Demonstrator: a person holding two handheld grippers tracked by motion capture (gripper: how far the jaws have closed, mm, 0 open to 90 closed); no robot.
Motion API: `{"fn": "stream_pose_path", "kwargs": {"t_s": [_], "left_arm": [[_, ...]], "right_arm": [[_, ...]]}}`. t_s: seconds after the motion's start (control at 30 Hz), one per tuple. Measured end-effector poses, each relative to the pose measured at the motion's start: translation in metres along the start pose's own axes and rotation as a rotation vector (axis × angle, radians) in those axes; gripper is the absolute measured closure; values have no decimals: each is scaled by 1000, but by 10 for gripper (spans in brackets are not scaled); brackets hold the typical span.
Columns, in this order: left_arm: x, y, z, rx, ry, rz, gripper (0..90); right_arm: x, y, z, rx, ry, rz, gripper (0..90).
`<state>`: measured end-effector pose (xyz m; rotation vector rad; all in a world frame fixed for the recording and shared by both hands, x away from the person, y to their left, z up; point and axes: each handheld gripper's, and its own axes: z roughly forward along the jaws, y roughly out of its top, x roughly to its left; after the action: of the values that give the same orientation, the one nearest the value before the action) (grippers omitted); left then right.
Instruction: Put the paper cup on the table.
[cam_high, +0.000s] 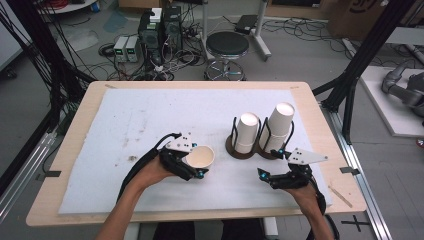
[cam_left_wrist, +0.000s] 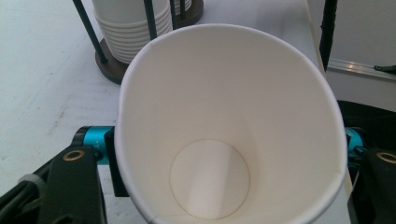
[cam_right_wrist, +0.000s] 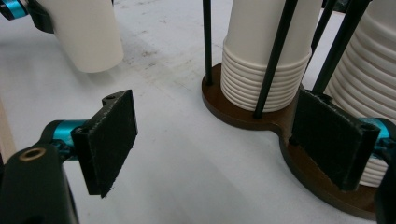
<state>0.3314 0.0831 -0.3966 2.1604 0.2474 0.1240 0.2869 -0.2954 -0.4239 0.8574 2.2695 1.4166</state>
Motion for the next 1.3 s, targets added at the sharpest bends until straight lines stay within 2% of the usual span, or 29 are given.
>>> {"fn": "stream_pose_path", "kwargs": {"t_s": [0.47, 0.83, 1.3], "left_arm": [[-1, -3, 11, 29, -2, 4, 286], [-2, -6, 17, 9, 7, -5, 285], [-4, -10, 23, 29, 4, 0, 282]], "right_arm": [[0, -1, 0, 4, 1, 5, 151], [0, -3, 0, 8, -2, 9, 151], [-1, -3, -1, 3, -4, 13, 151]]}}
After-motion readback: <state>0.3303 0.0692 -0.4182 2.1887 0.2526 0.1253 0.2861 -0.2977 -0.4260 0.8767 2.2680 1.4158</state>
